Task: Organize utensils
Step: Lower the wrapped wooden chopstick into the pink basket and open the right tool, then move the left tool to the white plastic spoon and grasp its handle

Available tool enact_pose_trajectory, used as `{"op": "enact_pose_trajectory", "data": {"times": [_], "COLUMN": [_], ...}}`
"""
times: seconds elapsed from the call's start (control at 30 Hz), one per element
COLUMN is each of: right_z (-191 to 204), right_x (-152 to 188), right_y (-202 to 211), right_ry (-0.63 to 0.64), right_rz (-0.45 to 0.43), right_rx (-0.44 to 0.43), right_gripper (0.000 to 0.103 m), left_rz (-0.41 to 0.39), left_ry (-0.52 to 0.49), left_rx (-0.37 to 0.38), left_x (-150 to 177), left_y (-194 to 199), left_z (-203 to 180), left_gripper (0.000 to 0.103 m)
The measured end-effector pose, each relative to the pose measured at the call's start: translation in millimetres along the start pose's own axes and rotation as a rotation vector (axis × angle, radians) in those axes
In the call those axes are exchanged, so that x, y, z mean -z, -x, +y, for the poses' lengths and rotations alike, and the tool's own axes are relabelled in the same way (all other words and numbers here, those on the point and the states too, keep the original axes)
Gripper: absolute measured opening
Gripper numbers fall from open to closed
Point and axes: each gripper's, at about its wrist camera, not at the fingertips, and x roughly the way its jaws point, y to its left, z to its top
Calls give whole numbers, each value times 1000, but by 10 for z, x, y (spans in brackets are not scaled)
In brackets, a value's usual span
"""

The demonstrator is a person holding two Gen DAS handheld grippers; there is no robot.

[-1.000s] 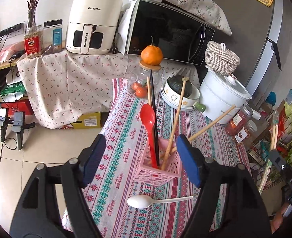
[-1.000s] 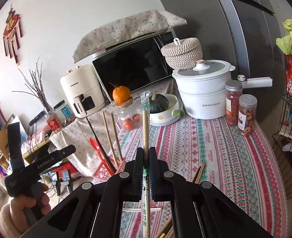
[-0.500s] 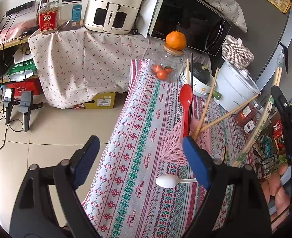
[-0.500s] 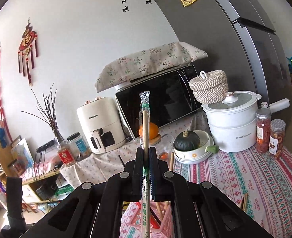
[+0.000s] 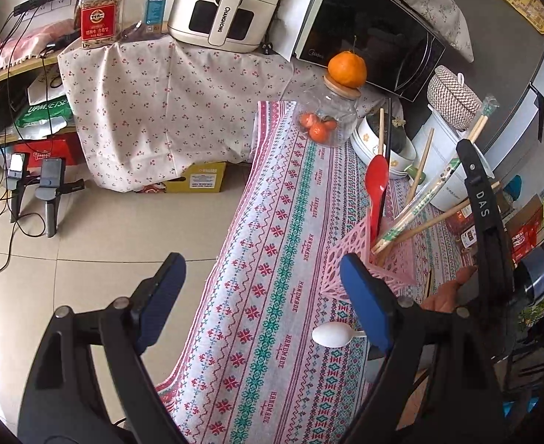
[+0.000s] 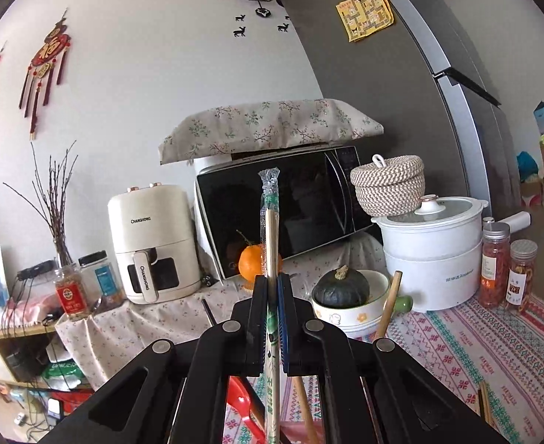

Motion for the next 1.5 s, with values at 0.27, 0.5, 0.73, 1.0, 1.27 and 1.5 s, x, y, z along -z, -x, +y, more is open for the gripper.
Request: {"op": "enact_pose_trajectory", "data": {"times": [0.27,0.5,0.73,1.0,1.27,1.5], "right_z": [-23,-206,-505,-1044,-1553,-2040], "right_x": [222,-59,-382,-371,-126,103], "right_y": [82,341,693,814,844,803], "right_ry": [12,22,84,70,32,-59], "right_rz": [97,131,227,483,682,848], "right_rx": [-42,-91,-98,-20,70,151], "right_gripper": [7,54,90,98,98,98], "left_rz": [9,27,96,126,163,238], "left_ry": [-14,-36,-106,-310,-504,-667], "left_rx": [-4,-3,13,8,-8,42], "left_x": [14,47,198,479,759,1050], "left_y": [-39,-72,-170,-225,-365,-551], "left_z": [-50,-108,-277,-607,-879,-1184], "left_gripper": [85,86,86,86,86,85]}}
